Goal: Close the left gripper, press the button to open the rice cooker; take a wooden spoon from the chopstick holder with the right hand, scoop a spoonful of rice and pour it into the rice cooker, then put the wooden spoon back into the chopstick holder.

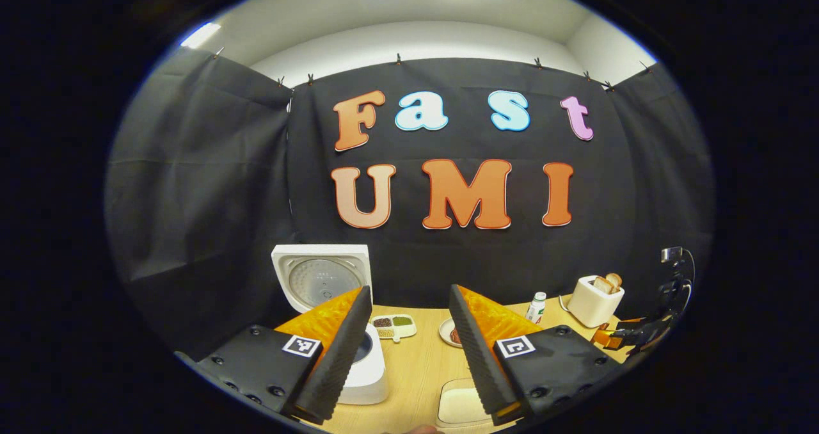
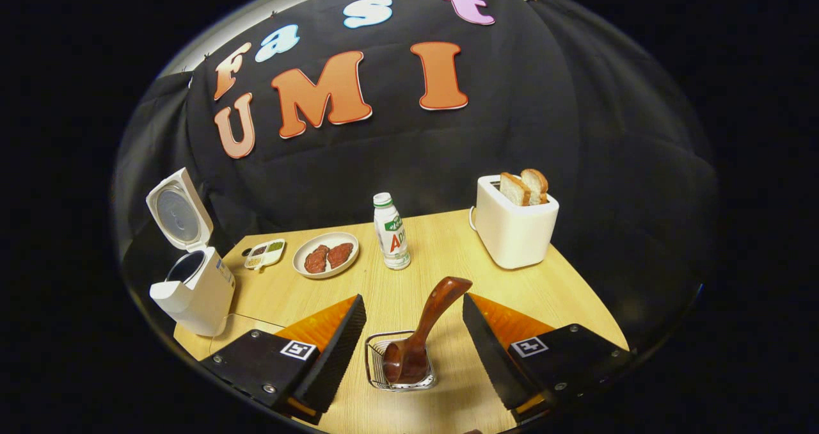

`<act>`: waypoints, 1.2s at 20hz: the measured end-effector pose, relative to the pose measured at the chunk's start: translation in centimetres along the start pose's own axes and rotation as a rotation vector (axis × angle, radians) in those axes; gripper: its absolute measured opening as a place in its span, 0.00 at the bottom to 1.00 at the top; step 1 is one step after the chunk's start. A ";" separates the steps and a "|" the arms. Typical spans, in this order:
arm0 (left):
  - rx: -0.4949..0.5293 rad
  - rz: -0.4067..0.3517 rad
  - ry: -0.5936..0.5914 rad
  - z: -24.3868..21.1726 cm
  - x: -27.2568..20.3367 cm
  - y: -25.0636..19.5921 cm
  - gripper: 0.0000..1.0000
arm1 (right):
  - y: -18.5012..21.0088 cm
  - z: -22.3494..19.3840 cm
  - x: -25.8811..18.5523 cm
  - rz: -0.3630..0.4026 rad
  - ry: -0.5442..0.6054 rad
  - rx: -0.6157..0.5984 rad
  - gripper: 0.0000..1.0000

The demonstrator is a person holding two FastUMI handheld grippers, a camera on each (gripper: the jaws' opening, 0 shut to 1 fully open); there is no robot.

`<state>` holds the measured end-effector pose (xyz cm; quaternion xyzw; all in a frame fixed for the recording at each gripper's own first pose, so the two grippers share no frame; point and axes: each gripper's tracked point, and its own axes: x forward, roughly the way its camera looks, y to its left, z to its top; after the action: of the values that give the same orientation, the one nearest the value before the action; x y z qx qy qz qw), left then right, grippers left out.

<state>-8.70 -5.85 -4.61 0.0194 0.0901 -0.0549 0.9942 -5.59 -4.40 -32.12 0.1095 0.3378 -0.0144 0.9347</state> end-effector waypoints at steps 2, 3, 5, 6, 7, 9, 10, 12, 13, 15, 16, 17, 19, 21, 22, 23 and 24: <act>0.011 0.009 0.020 -0.8 -0.7 -0.3 0.87 | -0.6 -1.2 1.5 -0.004 0.031 -0.018 0.94; 0.006 0.008 0.031 -1.2 -0.9 -0.5 0.87 | -0.9 -1.8 2.2 -0.009 0.051 -0.022 0.94; -0.007 0.014 0.051 -1.7 -1.2 -0.5 0.86 | -1.1 -2.5 3.5 0.007 0.073 -0.007 0.94; -0.011 0.018 0.059 -2.0 -1.2 -0.2 0.87 | -1.0 -2.6 4.1 0.019 0.081 -0.002 0.92; -0.013 0.021 0.066 -2.2 -1.2 -0.2 0.86 | -1.2 -2.8 4.8 0.024 0.089 0.000 0.88; -0.012 0.024 0.076 -2.4 -1.2 -0.1 0.85 | -1.3 -2.7 6.1 0.039 0.104 0.027 0.81; -0.009 0.026 0.077 -2.3 -1.1 0.0 0.87 | -1.2 -2.9 6.8 0.051 0.120 0.046 0.78; -0.015 0.029 0.084 -2.4 -1.0 0.0 0.86 | -1.3 -3.6 7.8 0.051 0.150 0.062 0.67; -0.021 0.022 0.089 -2.5 -0.9 -0.2 0.86 | -1.5 -3.7 8.2 0.041 0.153 0.069 0.54; -0.021 0.017 0.097 -2.7 -0.6 -0.1 0.86 | -1.6 -3.6 8.0 0.040 0.154 0.099 0.39; -0.021 0.015 0.099 -2.7 -0.4 -0.1 0.87 | -1.4 -3.7 7.5 0.047 0.155 0.112 0.33; -0.021 0.010 0.104 -2.9 -0.1 -0.2 0.86 | -1.2 -3.9 7.0 0.055 0.153 0.124 0.29; -0.028 -0.004 0.114 -3.3 0.3 -0.5 0.86 | -1.2 -4.1 5.9 0.056 0.143 0.143 0.27; -0.036 -0.018 0.129 -3.8 0.9 -0.8 0.84 | -1.5 -4.2 5.1 0.041 0.122 0.178 0.24; -0.043 -0.026 0.136 -4.1 1.3 -1.0 0.85 | -1.6 -4.3 4.8 0.033 0.116 0.197 0.23; -0.049 -0.032 0.143 -4.3 1.5 -1.2 0.86 | -1.7 -4.4 4.4 0.025 0.112 0.213 0.21; -0.057 -0.041 0.149 -4.6 1.6 -1.5 0.86 | -1.7 -4.6 4.1 0.023 0.114 0.221 0.20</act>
<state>-8.13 -7.25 -9.48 -0.0068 0.1659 -0.0713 0.9835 -5.54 -4.92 -38.51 0.2163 0.3854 -0.0347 0.8963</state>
